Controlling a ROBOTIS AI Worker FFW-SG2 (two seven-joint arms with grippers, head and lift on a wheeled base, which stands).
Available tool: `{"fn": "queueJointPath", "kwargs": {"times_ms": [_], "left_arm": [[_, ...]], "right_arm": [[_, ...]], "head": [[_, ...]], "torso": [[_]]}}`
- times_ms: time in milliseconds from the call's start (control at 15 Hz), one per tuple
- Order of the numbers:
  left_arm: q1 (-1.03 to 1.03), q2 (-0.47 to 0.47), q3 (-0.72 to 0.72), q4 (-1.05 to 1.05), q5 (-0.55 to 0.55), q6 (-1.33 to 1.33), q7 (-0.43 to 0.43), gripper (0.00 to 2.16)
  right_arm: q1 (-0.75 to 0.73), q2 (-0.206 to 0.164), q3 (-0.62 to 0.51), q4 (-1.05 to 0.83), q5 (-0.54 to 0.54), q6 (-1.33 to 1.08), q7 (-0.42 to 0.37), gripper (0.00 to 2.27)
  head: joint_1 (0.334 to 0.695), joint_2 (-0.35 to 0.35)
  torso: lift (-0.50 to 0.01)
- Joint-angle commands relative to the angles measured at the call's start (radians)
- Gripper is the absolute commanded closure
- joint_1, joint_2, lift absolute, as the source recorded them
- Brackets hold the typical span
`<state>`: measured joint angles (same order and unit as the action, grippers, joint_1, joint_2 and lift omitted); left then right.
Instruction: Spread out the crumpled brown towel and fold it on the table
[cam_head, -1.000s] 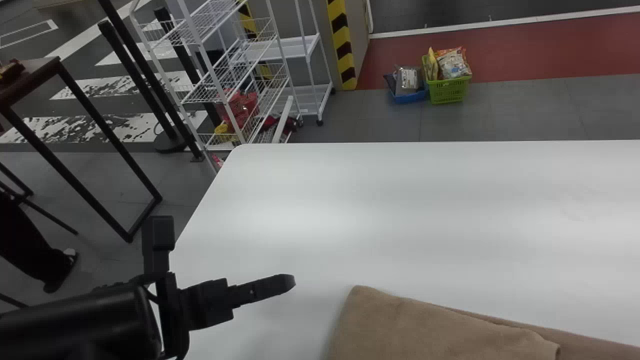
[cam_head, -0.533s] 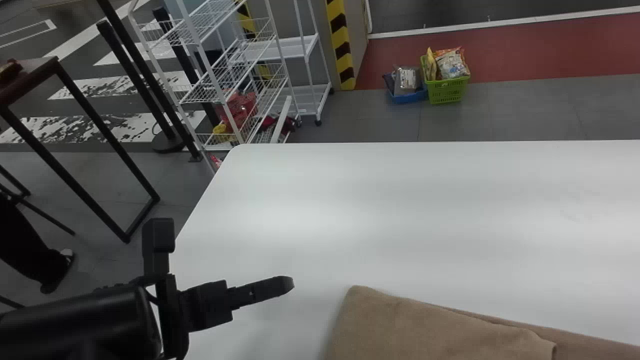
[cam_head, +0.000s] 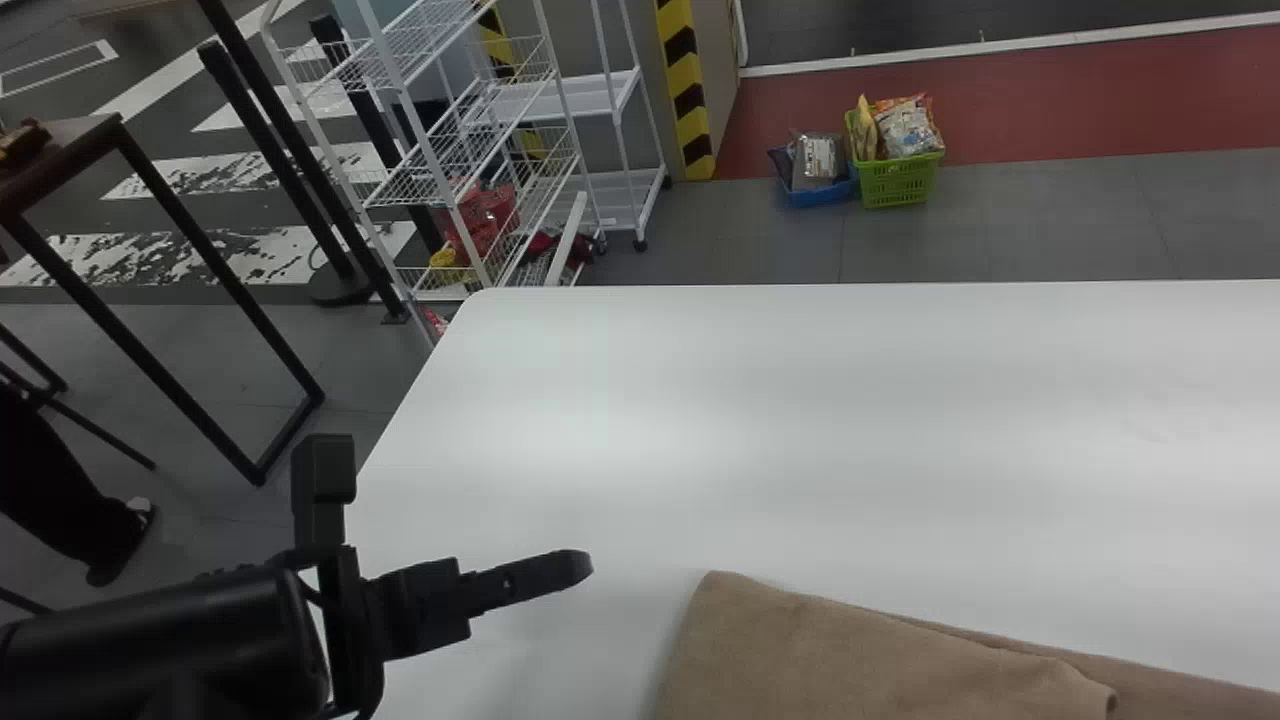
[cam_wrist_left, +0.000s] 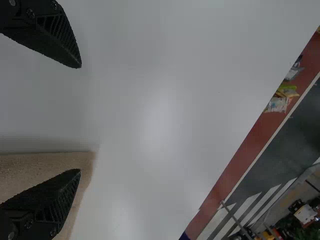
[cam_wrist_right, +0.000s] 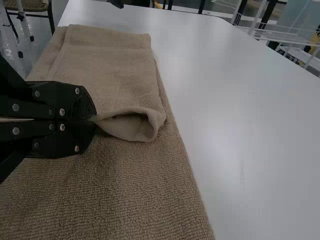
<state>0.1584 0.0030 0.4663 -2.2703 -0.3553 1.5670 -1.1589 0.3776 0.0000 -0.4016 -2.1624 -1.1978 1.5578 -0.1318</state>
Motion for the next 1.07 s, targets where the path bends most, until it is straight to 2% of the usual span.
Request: {"fn": "queueJointPath", "kwargs": {"times_ms": [0, 267, 600, 1000], "left_arm": [[0.000, -0.006, -0.001, 0.000, -0.001, 0.004, 0.001, 0.07], [-0.010, -0.006, 0.000, 0.002, -0.002, 0.004, 0.005, 0.07], [-0.020, -0.006, -0.008, 0.011, -0.016, 0.004, 0.019, 0.07], [-0.022, -0.006, -0.006, 0.028, -0.025, 0.004, 0.027, 0.07]], "right_arm": [[0.003, 0.001, -0.013, -0.010, -0.025, 0.014, 0.001, 1.27], [0.021, 0.001, -0.051, -0.051, -0.060, 0.014, 0.044, 1.29], [0.061, 0.001, -0.141, -0.103, -0.174, 0.014, 0.058, 1.29], [0.077, 0.001, -0.263, -0.088, -0.243, 0.014, 0.083, 1.29]], "head": [[0.695, 0.325], [0.695, 0.324], [0.695, 0.313], [0.695, 0.263]], "torso": [[-0.127], [-0.127], [-0.127], [-0.127]]}}
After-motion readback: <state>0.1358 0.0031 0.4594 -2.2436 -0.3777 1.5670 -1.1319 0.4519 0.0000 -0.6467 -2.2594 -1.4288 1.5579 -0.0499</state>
